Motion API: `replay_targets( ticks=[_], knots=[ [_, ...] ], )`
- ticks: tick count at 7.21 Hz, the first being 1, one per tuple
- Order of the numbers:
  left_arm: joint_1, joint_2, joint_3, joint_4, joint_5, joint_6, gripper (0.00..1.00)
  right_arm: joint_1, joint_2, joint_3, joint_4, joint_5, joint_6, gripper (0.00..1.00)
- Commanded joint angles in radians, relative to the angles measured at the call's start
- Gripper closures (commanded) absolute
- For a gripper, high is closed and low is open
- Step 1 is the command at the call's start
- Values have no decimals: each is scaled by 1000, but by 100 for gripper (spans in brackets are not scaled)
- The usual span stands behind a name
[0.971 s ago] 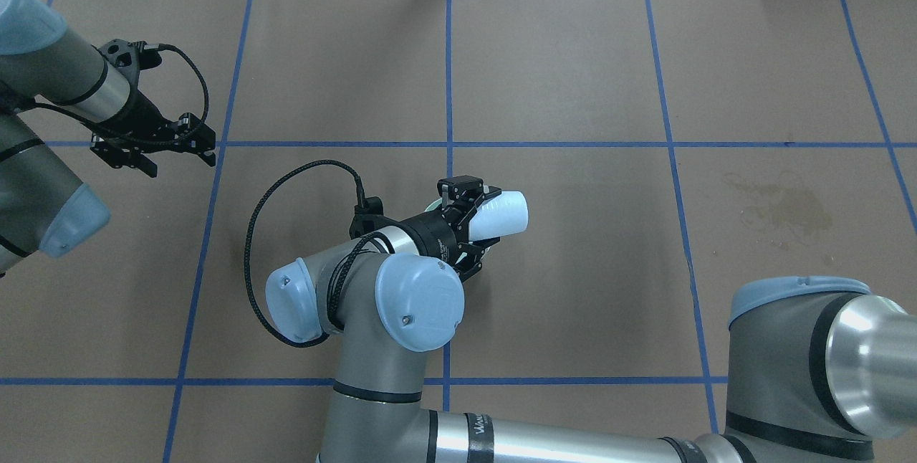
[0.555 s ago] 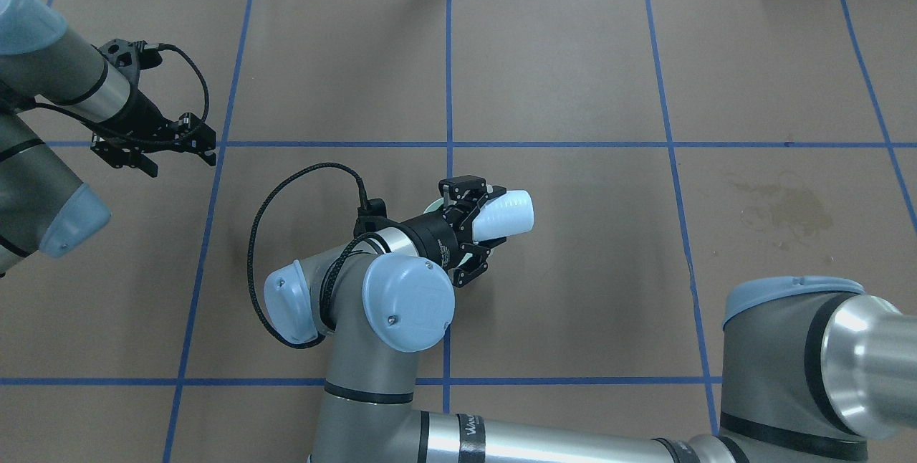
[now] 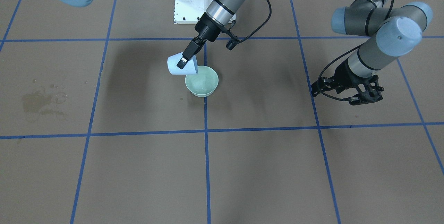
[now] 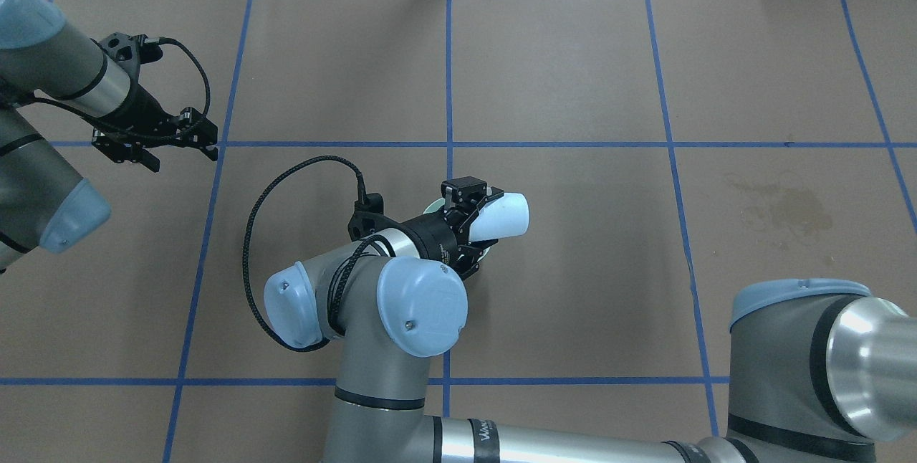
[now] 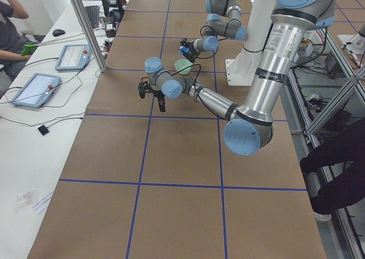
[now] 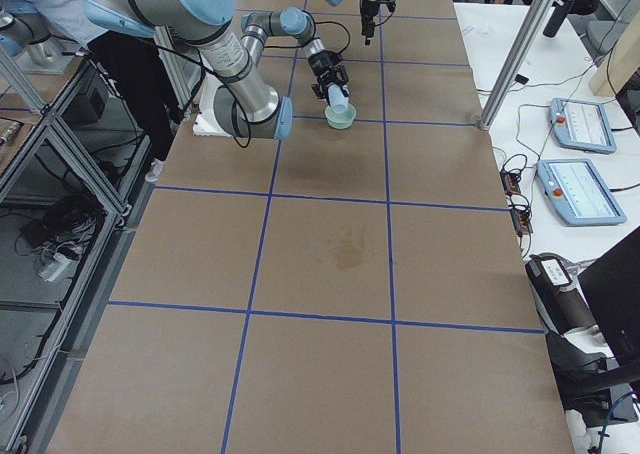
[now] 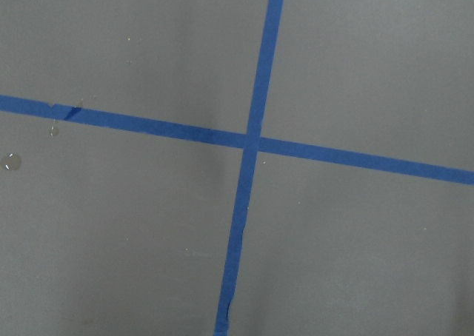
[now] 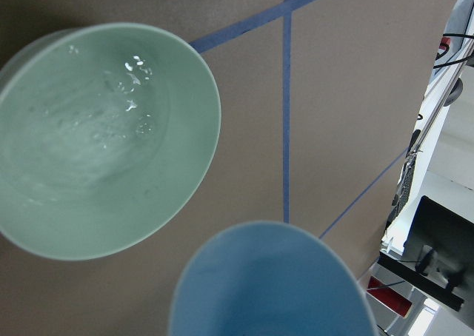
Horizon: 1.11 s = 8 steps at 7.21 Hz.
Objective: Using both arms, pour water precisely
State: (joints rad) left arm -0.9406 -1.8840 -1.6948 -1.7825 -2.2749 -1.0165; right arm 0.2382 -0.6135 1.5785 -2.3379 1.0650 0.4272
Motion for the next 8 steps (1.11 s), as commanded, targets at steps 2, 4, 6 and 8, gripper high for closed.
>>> replay_targets(
  ticks=[2,4,6,8],
  knots=[
    [0,0,-71,6,0,-62,0,155,-265,226,407,282,134,51],
    [3,0,-74,6,2,-65,0,342,-484,381,626,553,192,51],
    [2,6,-88,6,2,-65,0,471,-660,402,827,650,196,51],
    [2,11,-86,6,2,-65,0,669,-846,356,1036,863,191,51]
  ],
)
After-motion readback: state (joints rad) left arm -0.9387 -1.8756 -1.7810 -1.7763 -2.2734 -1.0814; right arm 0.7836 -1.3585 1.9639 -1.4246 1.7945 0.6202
